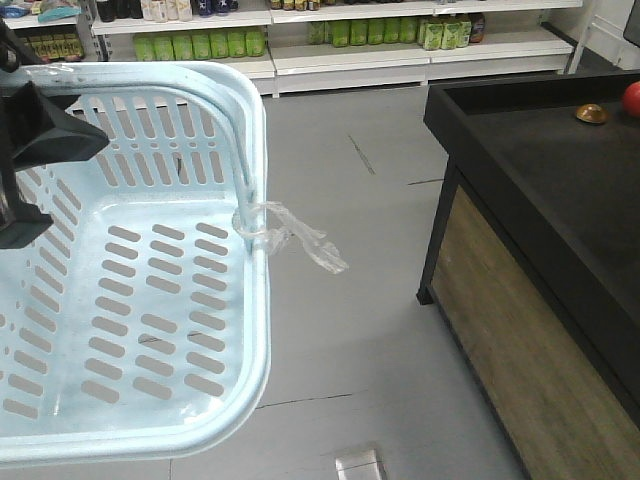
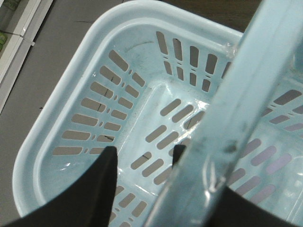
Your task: Pick three apples into basket with both arms
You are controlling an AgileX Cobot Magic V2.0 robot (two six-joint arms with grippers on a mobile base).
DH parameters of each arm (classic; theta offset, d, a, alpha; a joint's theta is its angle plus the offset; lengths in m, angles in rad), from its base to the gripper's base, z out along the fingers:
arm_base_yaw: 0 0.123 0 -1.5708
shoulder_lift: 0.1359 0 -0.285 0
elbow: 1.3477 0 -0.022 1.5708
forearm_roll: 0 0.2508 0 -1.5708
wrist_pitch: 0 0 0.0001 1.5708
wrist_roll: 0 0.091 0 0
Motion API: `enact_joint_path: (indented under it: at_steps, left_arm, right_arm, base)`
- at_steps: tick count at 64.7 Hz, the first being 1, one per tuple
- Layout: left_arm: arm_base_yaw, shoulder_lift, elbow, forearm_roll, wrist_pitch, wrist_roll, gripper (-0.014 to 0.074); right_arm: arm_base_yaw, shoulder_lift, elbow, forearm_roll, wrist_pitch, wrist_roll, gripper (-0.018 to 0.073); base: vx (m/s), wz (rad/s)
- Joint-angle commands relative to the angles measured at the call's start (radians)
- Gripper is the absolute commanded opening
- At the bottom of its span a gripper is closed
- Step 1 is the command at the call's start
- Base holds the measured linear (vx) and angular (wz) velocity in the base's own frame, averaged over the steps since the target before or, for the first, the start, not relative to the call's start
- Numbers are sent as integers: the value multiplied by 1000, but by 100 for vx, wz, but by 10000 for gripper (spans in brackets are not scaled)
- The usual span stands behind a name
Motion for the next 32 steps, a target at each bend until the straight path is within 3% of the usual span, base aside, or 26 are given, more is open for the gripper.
enact_joint_path:
  at_steps: [1,32]
  left_arm:
    - [-5,-25,-33,12,-42,-14,-6]
    - [-5,-25,-33,12,-42,-14,-6]
  right_arm:
    - [0,-11,14,-9,-72,-2,-9]
    - [0,-11,14,-9,-72,-2,-9]
  base:
    - [2,9]
    - [2,9]
